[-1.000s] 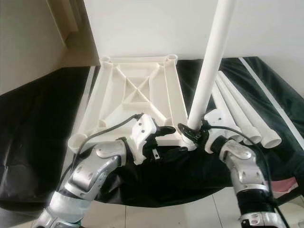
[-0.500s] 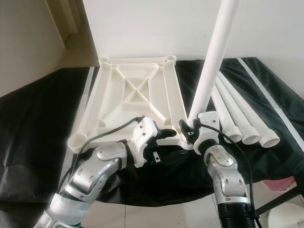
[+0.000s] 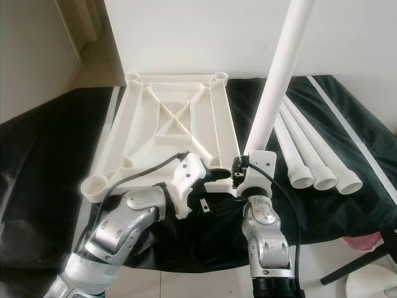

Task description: Building children table

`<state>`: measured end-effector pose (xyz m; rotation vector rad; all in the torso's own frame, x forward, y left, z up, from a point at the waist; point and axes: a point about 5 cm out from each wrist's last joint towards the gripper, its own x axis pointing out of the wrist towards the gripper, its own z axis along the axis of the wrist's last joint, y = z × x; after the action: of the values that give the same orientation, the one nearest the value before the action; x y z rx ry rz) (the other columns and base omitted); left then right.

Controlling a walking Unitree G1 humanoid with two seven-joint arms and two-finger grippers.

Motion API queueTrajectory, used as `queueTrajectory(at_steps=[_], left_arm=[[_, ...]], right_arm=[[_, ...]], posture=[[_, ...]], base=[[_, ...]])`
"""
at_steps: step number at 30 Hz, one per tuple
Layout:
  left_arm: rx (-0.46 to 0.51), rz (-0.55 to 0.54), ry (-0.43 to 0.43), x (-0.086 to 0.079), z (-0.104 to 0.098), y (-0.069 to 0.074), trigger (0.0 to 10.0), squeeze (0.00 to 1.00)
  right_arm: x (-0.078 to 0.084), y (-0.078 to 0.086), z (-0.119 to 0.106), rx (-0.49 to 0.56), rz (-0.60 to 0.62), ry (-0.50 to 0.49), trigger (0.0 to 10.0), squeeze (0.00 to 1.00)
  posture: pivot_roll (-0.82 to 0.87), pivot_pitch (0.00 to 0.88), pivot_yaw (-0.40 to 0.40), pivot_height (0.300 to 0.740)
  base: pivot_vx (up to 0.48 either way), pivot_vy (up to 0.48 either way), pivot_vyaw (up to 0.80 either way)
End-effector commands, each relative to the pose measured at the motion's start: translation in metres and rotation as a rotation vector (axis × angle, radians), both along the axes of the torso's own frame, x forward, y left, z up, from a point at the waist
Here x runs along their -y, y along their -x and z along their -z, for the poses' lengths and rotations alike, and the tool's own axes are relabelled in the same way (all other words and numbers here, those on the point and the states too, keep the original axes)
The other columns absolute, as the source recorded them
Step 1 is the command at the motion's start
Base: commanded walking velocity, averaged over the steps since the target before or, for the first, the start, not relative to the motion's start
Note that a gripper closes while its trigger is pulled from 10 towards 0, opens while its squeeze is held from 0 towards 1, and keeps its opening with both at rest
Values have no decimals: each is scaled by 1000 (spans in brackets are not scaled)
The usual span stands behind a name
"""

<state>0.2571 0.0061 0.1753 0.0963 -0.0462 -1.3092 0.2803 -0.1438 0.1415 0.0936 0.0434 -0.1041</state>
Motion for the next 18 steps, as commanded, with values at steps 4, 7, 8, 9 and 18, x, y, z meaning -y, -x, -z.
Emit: queueTrajectory(at_steps=[4, 7, 8, 9, 18], left_arm=[[7, 5, -2, 1, -1, 1, 10000, 0], [7, 6, -6, 1, 0, 2, 10000, 0], [6, 7, -5, 1, 0, 2, 10000, 0], [6, 6, -5, 1, 0, 2, 10000, 0], [11, 7, -4, 1, -1, 2, 10000, 0]], right_arm=[[-8, 4, 13, -72, -1, -66, 10000, 0], [-9, 5, 12, -73, -2, -63, 10000, 0], [-9, 5, 12, -73, -4, -62, 10000, 0], [-9, 6, 12, -72, -6, -61, 10000, 0], [-11, 5, 10, -57, -35, -54, 10000, 204]], posture=[[-112, 7, 24, 740], [-111, 6, 24, 740], [-111, 6, 24, 740], [-111, 5, 24, 740], [-112, 5, 23, 740]], base=[[0, 0, 0], [0, 0, 0], [0, 0, 0], [0, 0, 0], [0, 0, 0]])
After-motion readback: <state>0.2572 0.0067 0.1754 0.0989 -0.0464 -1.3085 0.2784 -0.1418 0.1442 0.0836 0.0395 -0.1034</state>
